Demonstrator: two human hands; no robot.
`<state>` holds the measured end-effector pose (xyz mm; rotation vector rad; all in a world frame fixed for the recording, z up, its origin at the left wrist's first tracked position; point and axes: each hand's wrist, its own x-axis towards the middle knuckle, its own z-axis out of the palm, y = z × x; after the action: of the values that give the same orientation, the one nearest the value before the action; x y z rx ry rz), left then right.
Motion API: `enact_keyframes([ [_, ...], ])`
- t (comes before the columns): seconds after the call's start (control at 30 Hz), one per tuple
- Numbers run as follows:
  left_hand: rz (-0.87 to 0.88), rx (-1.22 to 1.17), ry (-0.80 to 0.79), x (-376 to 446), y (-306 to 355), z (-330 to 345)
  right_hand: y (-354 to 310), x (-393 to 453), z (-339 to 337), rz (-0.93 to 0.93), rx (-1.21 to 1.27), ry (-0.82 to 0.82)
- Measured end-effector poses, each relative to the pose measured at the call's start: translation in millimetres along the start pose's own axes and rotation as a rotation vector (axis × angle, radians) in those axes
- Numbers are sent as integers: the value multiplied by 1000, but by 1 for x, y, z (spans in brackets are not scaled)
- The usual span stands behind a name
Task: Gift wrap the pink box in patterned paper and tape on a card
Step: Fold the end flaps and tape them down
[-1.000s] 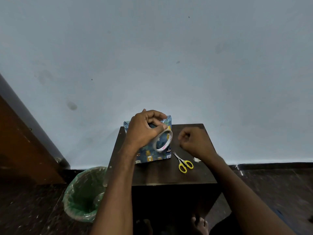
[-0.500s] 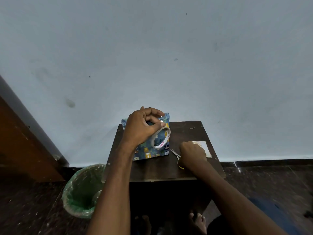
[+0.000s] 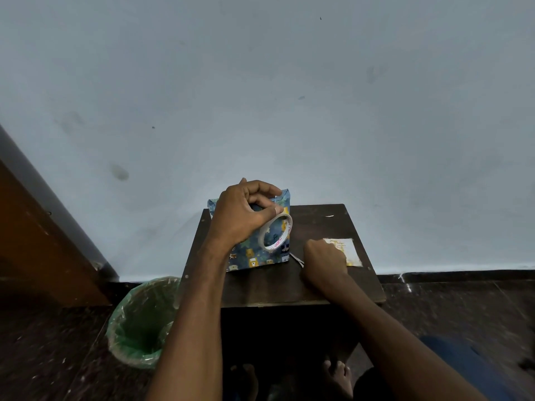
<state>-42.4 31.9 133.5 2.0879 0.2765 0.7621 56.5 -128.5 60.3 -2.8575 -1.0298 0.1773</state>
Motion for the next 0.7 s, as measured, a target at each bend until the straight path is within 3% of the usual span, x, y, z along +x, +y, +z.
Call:
enact_keyframes([
  [0.17, 22, -27, -12, -2, -1, -1, 20, 8, -8, 53, 46, 105],
  [0.3, 28, -28, -19, -2, 0, -1, 44, 18, -27, 102, 339, 152],
  [0.47, 22, -33, -24, -2, 1, -2, 56, 24, -54, -96, 704, 247],
  [0.7, 11, -34, -15, -2, 2, -1, 48, 16, -71, -283, 756, 201],
])
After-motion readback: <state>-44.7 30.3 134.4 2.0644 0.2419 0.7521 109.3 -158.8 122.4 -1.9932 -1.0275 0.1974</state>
